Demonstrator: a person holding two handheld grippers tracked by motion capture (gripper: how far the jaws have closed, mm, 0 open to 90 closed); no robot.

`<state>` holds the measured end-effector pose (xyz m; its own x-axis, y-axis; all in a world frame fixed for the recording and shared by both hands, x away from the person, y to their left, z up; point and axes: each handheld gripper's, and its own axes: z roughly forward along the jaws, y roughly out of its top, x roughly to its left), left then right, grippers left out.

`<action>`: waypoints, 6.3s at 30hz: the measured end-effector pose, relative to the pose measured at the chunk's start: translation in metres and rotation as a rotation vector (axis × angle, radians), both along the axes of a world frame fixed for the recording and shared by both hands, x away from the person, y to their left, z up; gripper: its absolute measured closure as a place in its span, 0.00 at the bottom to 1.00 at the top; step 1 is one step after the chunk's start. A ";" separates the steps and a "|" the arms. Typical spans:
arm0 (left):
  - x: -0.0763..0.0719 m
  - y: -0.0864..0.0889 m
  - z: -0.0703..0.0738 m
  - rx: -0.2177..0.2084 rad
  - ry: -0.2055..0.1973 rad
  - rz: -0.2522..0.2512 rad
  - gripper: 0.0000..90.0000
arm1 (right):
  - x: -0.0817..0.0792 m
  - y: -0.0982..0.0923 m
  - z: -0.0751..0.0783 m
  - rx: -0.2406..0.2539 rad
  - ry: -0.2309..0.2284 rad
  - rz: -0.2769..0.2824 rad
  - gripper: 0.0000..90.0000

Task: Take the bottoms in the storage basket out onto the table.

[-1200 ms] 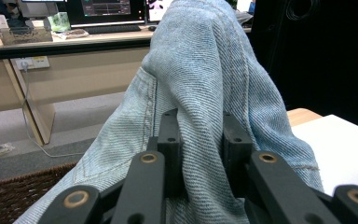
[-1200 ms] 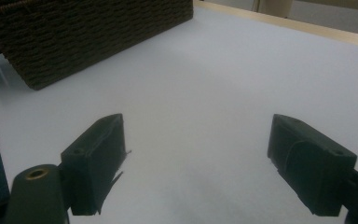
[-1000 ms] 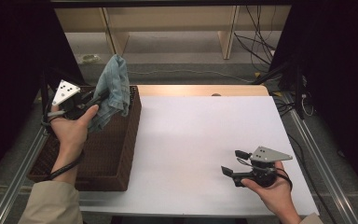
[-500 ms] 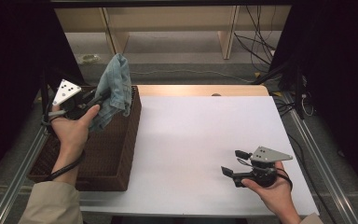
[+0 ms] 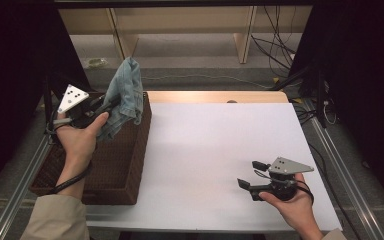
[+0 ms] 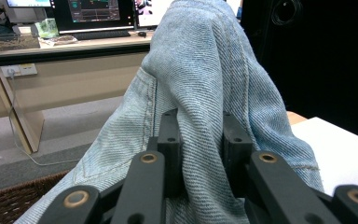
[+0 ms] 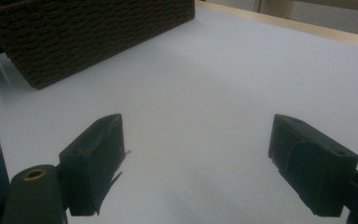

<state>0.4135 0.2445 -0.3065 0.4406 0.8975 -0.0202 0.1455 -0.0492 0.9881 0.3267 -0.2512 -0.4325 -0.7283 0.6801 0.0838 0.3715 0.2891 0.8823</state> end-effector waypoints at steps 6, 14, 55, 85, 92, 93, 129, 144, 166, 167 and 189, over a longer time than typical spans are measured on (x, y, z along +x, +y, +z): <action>-0.001 -0.002 0.001 0.000 -0.002 -0.006 0.82 | 0.000 0.000 0.000 0.000 0.002 -0.001 0.22; -0.003 -0.005 0.003 0.001 -0.008 -0.017 0.82 | 0.000 0.000 0.000 0.001 0.004 -0.002 0.22; -0.010 -0.022 0.011 0.008 -0.024 -0.079 0.82 | -0.001 0.000 0.000 0.000 0.004 -0.002 0.22; -0.017 -0.038 0.016 0.014 -0.039 -0.129 0.82 | -0.001 0.000 0.000 0.000 0.003 -0.003 0.22; -0.018 -0.042 0.015 0.017 -0.043 -0.139 0.82 | -0.001 0.000 0.000 -0.003 0.005 -0.001 0.22; -0.018 -0.043 0.016 0.019 -0.043 -0.140 0.82 | 0.000 0.000 0.000 -0.005 0.006 0.000 0.22; -0.023 -0.058 0.016 0.033 -0.050 -0.184 0.82 | 0.000 0.000 0.000 -0.006 0.005 0.000 0.22; -0.026 -0.065 0.017 0.032 -0.052 -0.207 0.82 | -0.001 0.000 0.000 -0.005 0.007 0.001 0.22; -0.030 -0.080 0.014 0.039 -0.047 -0.249 0.82 | -0.001 0.000 0.000 -0.002 0.002 -0.003 0.22; -0.030 -0.081 0.014 0.042 -0.046 -0.251 0.82 | -0.001 0.000 0.000 -0.002 0.002 -0.003 0.22; -0.032 -0.104 0.002 0.052 -0.033 -0.315 0.82 | -0.001 -0.001 0.000 -0.004 0.001 -0.004 0.22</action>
<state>0.3816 0.1409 -0.3042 0.6964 0.7165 0.0405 0.0835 -0.1370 0.9871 0.3260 -0.2521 -0.4324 -0.7258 0.6831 0.0816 0.3734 0.2915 0.8807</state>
